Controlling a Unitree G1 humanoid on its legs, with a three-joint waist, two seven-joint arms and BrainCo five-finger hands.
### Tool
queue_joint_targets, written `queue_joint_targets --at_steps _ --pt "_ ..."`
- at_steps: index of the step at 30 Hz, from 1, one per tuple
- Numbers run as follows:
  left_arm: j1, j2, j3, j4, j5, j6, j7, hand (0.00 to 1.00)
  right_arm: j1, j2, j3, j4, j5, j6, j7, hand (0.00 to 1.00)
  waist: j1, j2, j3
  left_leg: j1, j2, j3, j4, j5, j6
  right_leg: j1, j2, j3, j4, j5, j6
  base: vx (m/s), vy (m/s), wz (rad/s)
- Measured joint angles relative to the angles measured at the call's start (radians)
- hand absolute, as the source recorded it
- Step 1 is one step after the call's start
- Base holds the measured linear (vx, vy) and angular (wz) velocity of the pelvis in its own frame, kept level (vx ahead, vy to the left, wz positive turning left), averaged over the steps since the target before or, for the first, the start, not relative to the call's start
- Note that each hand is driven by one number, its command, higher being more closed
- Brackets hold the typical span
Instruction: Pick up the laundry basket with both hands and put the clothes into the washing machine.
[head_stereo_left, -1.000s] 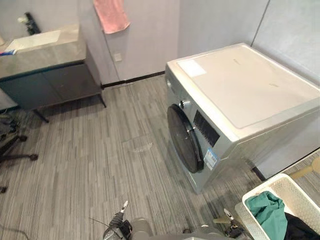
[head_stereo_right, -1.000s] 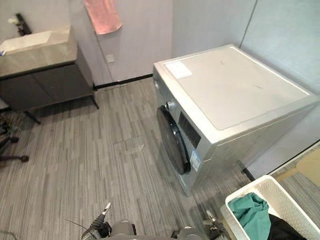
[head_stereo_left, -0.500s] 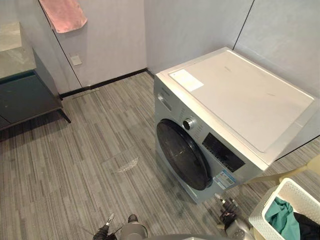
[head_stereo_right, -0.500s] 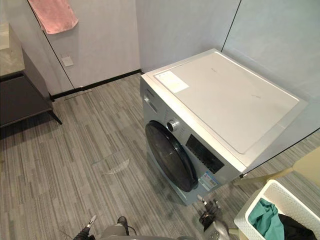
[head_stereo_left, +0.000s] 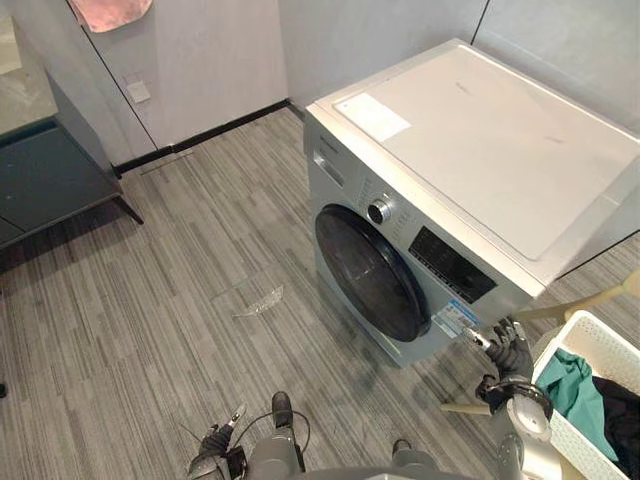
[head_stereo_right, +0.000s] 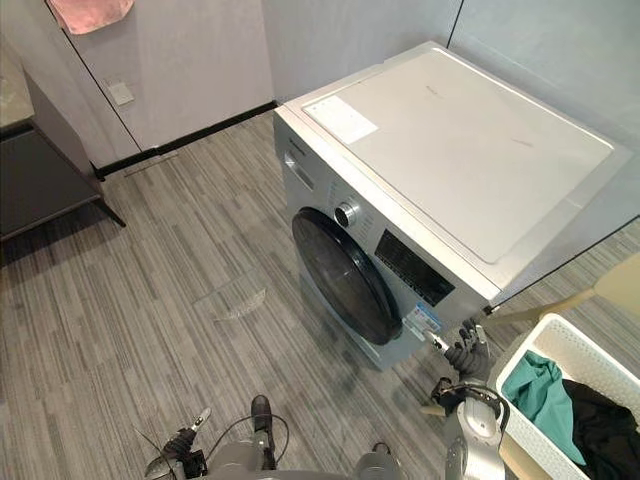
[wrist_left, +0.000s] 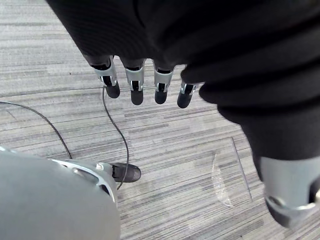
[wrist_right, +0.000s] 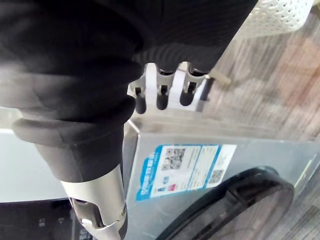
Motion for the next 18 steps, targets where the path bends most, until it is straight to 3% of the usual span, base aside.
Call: queue_joint_targets --at_steps 5,10,18 --pt "0.005 0.023 0.001 0.001 0.011 0.013 0.001 0.00 -0.020 -0.024 0.038 0.019 0.003 -0.006 -0.015 0.00 0.001 -0.014 0.014 -0.024 0.004 -0.004 0.000 0.000 0.000 -0.021 0.006 0.001 -0.002 -0.001 -0.001 -0.02 -0.003 0.02" --pt "-0.002 0.060 -0.004 0.001 0.017 0.021 0.002 0.00 -0.030 -0.021 0.069 0.080 0.004 -0.016 -0.015 0.00 0.002 -0.068 0.038 -0.033 0.000 -0.015 0.003 0.020 -0.003 -0.025 0.005 0.002 -0.006 0.013 0.002 0.07 -0.012 -0.02" --pt "-0.019 0.055 -0.035 0.001 0.016 0.019 0.007 0.00 -0.026 -0.043 0.161 0.278 0.002 -0.006 0.019 0.00 0.001 -0.049 0.052 -0.022 0.006 -0.013 0.007 0.022 0.000 -0.016 0.012 0.002 -0.011 0.015 0.002 0.06 -0.020 -0.02"
